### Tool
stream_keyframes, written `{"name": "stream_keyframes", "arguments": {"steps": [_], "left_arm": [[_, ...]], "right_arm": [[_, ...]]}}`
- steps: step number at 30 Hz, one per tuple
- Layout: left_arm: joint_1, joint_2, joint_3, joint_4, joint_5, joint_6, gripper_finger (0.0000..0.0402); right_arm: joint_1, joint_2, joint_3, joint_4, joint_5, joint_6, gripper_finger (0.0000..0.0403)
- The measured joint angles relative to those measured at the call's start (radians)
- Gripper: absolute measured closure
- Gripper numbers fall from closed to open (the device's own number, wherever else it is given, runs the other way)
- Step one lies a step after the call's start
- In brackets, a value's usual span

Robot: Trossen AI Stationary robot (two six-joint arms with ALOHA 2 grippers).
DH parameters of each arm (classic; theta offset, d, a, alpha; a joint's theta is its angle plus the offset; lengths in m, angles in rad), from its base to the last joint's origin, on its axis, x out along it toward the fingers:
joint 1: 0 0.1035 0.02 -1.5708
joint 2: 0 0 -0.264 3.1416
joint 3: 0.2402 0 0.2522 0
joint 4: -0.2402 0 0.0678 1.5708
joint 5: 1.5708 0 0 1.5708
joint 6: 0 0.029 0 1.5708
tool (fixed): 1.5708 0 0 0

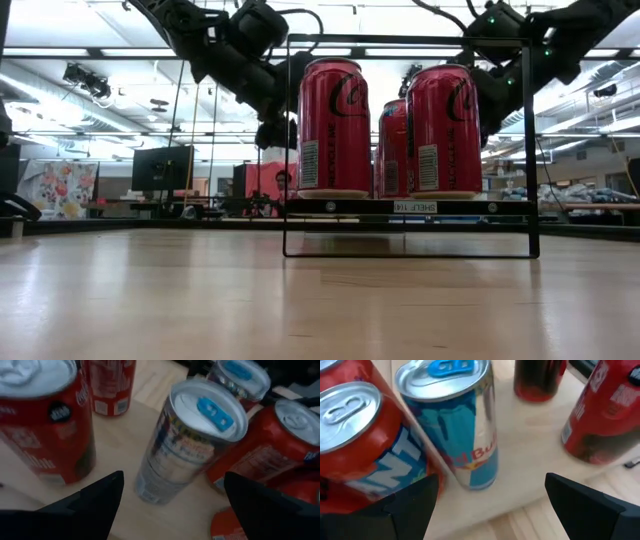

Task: Place canned beverage on shelf
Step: Adjust the soda cans on the shelf

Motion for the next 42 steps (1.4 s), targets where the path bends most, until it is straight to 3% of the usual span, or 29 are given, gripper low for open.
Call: {"name": "stream_keyframes", "arguments": {"steps": [21, 42], "left_arm": [[0.011, -0.016, 0.001, -0.016, 0.000, 0.021, 0.0045], [0.009, -0.015, 0.002, -0.038, 0.004, 0.016, 0.0045]], "right_arm": [[0.037, 0.222, -0.023, 0.215, 0.020, 0.056, 0.0027], [-0.054, 0.218, -0.023, 0.213, 0.076, -0.017, 0.0027]]}}
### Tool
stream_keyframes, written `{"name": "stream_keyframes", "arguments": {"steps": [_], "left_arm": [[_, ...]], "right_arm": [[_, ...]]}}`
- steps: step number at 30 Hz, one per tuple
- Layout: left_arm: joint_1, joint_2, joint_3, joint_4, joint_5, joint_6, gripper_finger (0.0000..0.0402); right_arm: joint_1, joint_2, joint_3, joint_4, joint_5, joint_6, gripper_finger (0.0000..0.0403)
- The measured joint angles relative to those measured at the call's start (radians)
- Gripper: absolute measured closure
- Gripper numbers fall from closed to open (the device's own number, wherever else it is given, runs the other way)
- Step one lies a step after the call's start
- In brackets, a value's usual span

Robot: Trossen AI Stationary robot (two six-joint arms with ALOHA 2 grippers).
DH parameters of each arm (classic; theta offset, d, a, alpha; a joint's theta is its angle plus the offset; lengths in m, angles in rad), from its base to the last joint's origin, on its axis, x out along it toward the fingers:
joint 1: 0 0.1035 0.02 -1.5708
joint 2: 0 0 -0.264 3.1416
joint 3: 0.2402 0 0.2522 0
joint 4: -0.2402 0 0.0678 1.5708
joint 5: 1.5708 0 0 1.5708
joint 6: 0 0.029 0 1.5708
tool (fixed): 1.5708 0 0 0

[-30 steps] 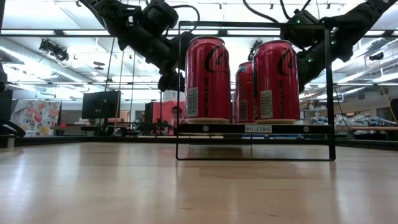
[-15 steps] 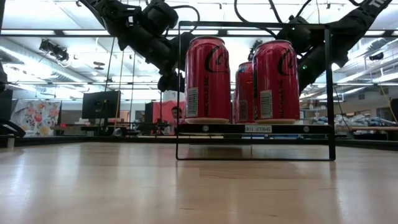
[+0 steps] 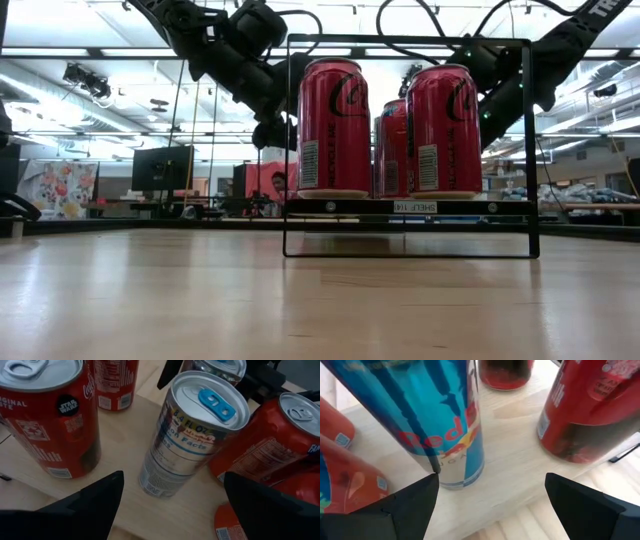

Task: Place canned beverage on shelf
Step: Adjust the soda cans on the shelf

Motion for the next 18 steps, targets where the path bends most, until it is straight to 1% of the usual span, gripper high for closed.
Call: {"name": "stream_keyframes", "arguments": {"steps": [5, 8, 10, 14, 18], "left_arm": [[-0.001, 0.000, 0.000, 0.003, 0.000, -0.006, 0.0045], [-0.014, 0.000, 0.000, 0.000, 0.000, -0.045, 0.0045], [-0.030, 0.000, 0.000, 0.000, 0.000, -0.045, 0.0045], [-0.066, 0.021, 0.001, -0.005, -0.049, -0.024, 0.0045], [-0.074, 0.057, 0.001, 0.010, -0.064, -0.037, 0.0045]], "right_arm": [[0.001, -0.002, 0.006, -0.040, -0.039, 0.000, 0.0027], [0.009, -0.009, 0.011, -0.085, -0.042, 0.008, 0.0027], [0.009, -0.021, 0.011, -0.109, -0.042, 0.023, 0.0027], [0.009, -0.054, 0.011, -0.113, -0.042, 0.035, 0.0027], [0.007, -0.091, 0.011, -0.117, -0.042, 0.035, 0.0027]]}}
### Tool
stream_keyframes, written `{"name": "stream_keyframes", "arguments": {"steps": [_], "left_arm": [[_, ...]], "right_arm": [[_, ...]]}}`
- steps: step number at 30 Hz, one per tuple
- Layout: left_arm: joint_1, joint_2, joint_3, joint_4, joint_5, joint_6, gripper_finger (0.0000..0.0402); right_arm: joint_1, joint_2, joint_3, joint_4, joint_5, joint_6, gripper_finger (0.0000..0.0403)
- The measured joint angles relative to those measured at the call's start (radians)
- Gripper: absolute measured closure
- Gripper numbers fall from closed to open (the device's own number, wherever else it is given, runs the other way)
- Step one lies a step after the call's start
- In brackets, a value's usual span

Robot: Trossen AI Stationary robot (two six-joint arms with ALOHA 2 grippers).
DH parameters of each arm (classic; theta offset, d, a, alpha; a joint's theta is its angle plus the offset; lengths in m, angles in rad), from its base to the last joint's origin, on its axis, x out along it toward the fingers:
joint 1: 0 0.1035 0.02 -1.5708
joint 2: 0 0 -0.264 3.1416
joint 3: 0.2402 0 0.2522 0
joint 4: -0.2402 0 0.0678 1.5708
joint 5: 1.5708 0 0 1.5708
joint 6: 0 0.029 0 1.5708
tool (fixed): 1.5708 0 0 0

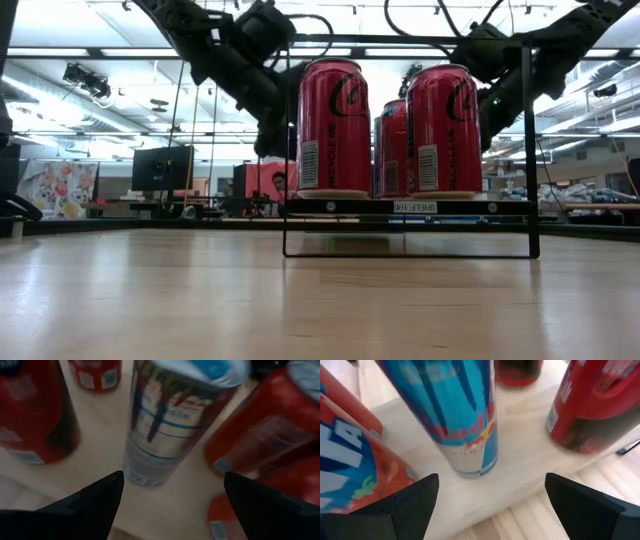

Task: Place canned beverage on shelf
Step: Adjust the soda cans on the shelf

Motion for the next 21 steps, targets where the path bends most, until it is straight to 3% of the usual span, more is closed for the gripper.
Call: {"name": "stream_keyframes", "arguments": {"steps": [21], "left_arm": [[0.030, 0.093, 0.000, 0.100, -0.070, -0.040, 0.0045]], "right_arm": [[0.023, -0.027, 0.000, -0.049, -0.002, 0.070, 0.0027]]}}
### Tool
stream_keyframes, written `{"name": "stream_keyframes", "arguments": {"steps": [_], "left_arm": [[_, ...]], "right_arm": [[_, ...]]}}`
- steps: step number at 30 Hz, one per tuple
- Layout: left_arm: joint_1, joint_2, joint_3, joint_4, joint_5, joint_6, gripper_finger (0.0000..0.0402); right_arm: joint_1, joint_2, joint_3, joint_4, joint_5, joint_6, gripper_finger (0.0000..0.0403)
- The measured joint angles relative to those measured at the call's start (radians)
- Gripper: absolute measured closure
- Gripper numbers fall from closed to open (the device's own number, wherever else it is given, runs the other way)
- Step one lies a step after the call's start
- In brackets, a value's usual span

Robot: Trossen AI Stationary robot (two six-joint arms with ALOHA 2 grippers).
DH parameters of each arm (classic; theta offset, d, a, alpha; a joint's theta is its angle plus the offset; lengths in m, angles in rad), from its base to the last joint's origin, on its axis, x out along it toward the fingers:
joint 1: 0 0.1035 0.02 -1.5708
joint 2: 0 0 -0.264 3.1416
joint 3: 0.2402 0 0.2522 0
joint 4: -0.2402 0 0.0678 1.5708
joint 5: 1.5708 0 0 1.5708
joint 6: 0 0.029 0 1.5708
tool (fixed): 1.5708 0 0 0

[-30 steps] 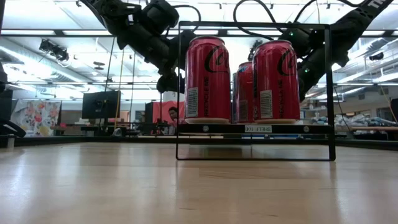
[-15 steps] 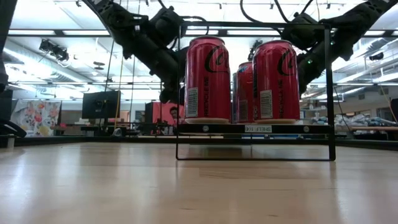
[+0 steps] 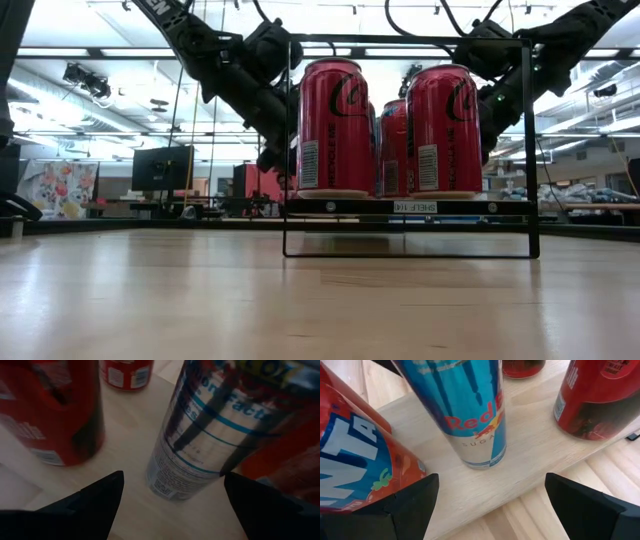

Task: Place canned beverage on shelf
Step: Adjust the soda cans on the shelf

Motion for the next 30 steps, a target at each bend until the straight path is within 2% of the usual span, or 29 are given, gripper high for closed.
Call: {"name": "stream_keyframes", "arguments": {"steps": [9, 16, 30], "left_arm": [[0.013, 0.000, 0.000, -0.008, -0.010, -0.001, 0.0045], [0.013, 0.000, 0.000, 0.015, 0.115, 0.019, 0.0045], [0.018, 0.000, 0.000, 0.061, 0.084, 0.135, 0.0045]], "right_arm": [[0.000, 0.000, 0.000, 0.000, 0.000, 0.004, 0.0027], [0.000, -0.032, 0.000, -0.014, 0.000, -0.007, 0.0027], [-0.002, -0.093, 0.000, -0.014, 0.000, -0.002, 0.0027]]}}
